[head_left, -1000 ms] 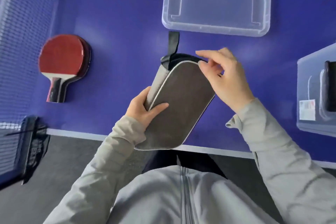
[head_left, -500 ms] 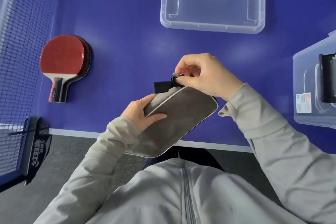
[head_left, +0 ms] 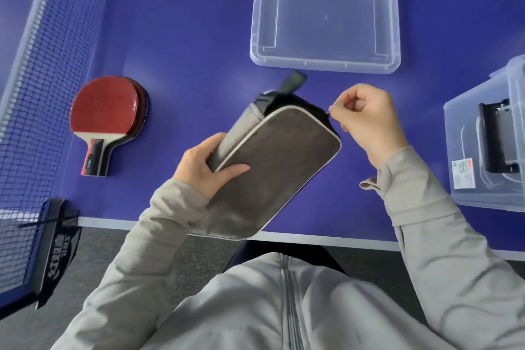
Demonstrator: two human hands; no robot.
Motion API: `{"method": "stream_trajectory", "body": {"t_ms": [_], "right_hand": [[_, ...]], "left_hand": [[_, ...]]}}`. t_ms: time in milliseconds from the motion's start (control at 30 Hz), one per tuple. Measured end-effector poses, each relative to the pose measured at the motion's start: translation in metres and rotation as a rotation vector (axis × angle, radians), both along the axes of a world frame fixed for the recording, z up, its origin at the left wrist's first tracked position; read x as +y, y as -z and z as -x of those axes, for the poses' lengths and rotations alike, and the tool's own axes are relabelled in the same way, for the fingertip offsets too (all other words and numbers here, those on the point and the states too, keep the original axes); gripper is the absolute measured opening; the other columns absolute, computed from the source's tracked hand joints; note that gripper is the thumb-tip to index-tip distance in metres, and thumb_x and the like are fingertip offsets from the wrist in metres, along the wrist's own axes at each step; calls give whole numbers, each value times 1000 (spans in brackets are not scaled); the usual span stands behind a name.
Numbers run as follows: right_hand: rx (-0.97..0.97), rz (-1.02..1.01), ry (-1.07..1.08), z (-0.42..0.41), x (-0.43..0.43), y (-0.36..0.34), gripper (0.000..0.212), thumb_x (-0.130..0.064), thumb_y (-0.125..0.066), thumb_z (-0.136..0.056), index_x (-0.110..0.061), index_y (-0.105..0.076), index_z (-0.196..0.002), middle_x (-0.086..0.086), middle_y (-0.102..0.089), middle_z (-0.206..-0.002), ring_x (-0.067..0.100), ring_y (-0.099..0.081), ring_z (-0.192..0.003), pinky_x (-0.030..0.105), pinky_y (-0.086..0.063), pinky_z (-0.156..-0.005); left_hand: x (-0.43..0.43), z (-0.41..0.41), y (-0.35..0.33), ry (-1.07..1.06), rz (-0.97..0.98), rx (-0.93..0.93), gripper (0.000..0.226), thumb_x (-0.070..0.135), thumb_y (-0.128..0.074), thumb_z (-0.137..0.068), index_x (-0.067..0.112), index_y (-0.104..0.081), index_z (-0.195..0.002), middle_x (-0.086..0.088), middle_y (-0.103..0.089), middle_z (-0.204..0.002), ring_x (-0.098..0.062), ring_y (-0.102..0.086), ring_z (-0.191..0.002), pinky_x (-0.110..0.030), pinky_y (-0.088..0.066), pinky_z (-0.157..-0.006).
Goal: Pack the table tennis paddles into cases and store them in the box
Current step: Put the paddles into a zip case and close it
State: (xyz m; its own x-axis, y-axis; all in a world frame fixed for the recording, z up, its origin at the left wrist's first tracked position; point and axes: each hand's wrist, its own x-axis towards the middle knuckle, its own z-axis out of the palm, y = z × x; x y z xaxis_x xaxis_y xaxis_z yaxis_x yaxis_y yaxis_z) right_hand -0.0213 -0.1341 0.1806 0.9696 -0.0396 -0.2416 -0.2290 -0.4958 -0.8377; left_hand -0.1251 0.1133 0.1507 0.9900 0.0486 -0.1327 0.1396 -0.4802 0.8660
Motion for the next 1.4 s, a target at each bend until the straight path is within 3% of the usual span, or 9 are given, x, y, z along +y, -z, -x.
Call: {"method": "stream_trajectory", "body": {"t_ms": [167, 333, 533, 633, 867, 1000, 1133, 1333, 1400], "right_hand": [[105, -100, 59, 10, -19, 15, 24, 0, -63, -77, -22, -63, -69, -7, -60, -53, 5, -49, -44, 16, -44, -51], [133, -213, 31, 23, -20, 20, 21, 0, -61, -78, -18, -71, -72, -4, -64, -54, 10, -53, -50, 19, -46, -53], [128, -102, -117, 37, -1, 28, 19, -4, -63, -81, -18, -67, -71, -5, -64, -54, 8, -56, -45, 17, -49, -50], [98, -67, -142, 50, 0, 36, 18, -5, -64, -83, -18, -67, -71, 1, -66, -59, 12, -64, -49, 21, -55, -53], [-87, 71, -174, 75, 1, 48, 10, -3, -64, -83, -6, -65, -74, 9, -65, -60, 21, -64, -54, 29, -54, -61], [-246, 157, -250, 84, 6, 48, 9, 2, -65, -81, -1, -65, -73, 4, -64, -60, 21, -60, -53, 26, -49, -57], [-358, 188, -315, 96, 14, 46, 9, 4, -67, -78, 0, -64, -71, 3, -62, -60, 15, -52, -49, 27, -46, -52], [-397, 115, -297, 115, 28, 52, 8, -3, -64, -78, -2, -64, -70, 1, -61, -59, 12, -50, -48, 27, -45, -49], [-401, 85, -302, 120, 33, 53, 7, -2, -65, -77, -2, -65, -71, 2, -62, -60, 11, -50, -49, 27, -46, -49]], "left_hand": [[17, -8, -4, -104, 143, -39, 24, 50, -74, -58, 52, -59, -76, 7, -54, -68, -3, -47, -63, -15, -42, -62], [23, -11, 6, -222, 450, 78, 27, 19, -79, -65, 39, -70, -81, 17, -69, -72, 2, -61, -67, -13, -51, -65], [19, -20, 20, -583, 696, 207, 11, 17, -69, -81, 24, -69, -89, 7, -73, -77, -10, -68, -68, -22, -54, -61], [23, -26, 27, -801, 742, 285, 6, 25, -70, -81, 26, -68, -87, 5, -72, -77, -12, -68, -66, -25, -54, -61], [7, -27, 37, -997, 675, 400, 21, 32, -68, -83, 20, -61, -99, -1, -65, -96, -18, -61, -84, -37, -51, -91], [-11, -25, 38, -1134, 716, 458, 29, 37, -67, -84, 21, -56, -106, 7, -60, -85, -8, -57, -71, -21, -50, -58], [-29, -25, 34, -1259, 830, 445, 25, 33, -68, -83, 18, -59, -101, -1, -63, -97, -21, -63, -90, -40, -51, -86], [-43, -31, 27, -1397, 907, 428, 19, 29, -69, -84, 22, -51, -87, -4, -59, -102, -25, -61, -98, -51, -47, -96], [-47, -32, 26, -1415, 900, 437, 24, 30, -68, -85, 21, -49, -96, -4, -57, -103, -23, -58, -92, -50, -49, -93]]}}
